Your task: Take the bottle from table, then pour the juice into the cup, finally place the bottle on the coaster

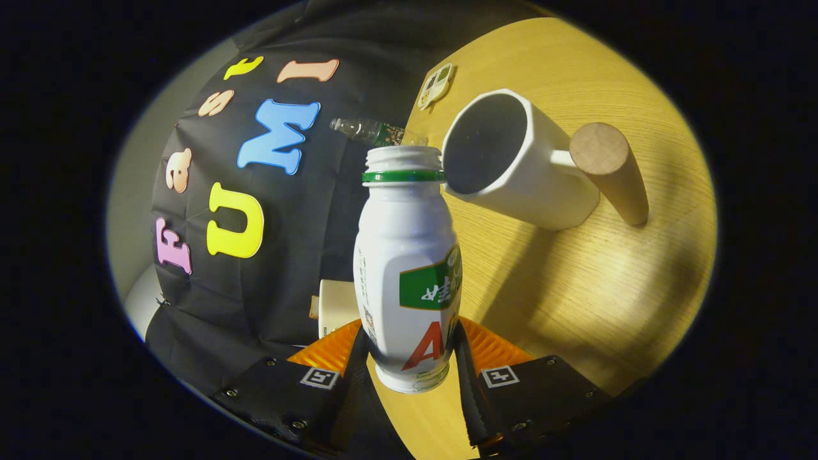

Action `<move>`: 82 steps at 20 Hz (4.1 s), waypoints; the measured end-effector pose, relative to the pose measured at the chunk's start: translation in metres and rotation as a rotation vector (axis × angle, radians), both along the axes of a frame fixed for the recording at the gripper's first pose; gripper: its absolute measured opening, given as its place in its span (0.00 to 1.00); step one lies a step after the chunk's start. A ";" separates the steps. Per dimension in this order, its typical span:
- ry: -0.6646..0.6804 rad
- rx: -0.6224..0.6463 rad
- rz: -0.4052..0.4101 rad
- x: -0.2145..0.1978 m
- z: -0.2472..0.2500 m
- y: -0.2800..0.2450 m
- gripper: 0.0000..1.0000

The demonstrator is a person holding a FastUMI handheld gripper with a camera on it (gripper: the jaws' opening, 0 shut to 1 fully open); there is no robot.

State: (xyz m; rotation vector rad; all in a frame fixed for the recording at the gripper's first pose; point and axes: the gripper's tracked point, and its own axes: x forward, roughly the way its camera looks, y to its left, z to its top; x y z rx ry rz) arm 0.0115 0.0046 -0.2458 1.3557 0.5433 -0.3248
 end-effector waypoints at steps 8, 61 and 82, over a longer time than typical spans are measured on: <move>0.025 0.109 -0.025 -0.003 0.006 0.003 0.66; 0.041 0.460 -0.135 0.009 0.049 -0.004 0.66; 0.028 0.544 -0.197 0.013 0.058 -0.009 0.66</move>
